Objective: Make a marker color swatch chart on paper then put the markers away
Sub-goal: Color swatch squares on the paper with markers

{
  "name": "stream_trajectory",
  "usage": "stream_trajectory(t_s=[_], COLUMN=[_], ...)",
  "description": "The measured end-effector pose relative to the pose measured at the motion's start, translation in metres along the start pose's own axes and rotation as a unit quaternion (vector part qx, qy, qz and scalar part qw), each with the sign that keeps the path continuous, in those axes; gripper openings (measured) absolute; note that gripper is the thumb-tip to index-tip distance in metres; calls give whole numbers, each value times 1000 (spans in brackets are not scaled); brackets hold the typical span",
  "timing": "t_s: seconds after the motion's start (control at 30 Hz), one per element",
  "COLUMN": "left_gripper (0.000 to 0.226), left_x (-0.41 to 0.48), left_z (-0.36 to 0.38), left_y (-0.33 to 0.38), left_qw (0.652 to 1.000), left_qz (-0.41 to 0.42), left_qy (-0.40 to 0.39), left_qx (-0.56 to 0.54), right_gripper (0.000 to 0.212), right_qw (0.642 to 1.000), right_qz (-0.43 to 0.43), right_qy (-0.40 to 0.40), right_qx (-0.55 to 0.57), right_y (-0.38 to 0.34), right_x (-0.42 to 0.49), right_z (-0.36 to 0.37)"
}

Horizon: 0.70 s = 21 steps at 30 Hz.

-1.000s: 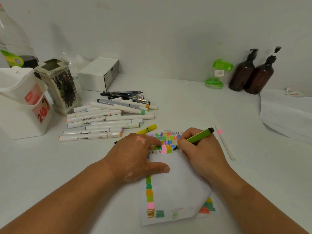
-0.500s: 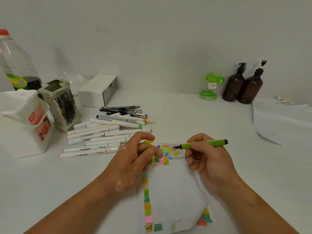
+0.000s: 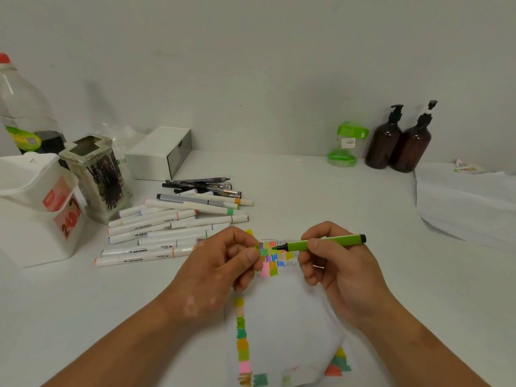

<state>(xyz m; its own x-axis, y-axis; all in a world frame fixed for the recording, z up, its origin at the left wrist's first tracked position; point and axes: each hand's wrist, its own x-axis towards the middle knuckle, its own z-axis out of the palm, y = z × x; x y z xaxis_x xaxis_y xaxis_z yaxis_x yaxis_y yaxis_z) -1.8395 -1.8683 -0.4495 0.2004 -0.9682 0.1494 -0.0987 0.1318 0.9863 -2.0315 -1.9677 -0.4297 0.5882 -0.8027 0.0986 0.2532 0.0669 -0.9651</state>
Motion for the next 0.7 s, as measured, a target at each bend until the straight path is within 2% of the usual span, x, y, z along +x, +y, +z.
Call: stream_trajectory(t_s=[0.23, 0.33, 0.47, 0.7], left_gripper=[11, 9, 11, 12], left_x=[-1, -3, -5, -8], left_z=[2, 4, 6, 11], left_y=[-1, 0, -1, 3], left_qw=[999, 999, 999, 997], left_qz=[-7, 4, 12, 26], left_qy=[-29, -46, -36, -54], left_qx=[-40, -21, 4, -38], right_gripper=[4, 16, 18, 16], right_qw=[999, 997, 996, 996], right_qz=[-8, -10, -9, 38], right_qy=[-29, -48, -59, -77], right_qx=[-29, -52, -66, -16], right_y=[2, 5, 5, 0], right_x=[-2, -4, -4, -4], right_z=[3, 4, 4, 2])
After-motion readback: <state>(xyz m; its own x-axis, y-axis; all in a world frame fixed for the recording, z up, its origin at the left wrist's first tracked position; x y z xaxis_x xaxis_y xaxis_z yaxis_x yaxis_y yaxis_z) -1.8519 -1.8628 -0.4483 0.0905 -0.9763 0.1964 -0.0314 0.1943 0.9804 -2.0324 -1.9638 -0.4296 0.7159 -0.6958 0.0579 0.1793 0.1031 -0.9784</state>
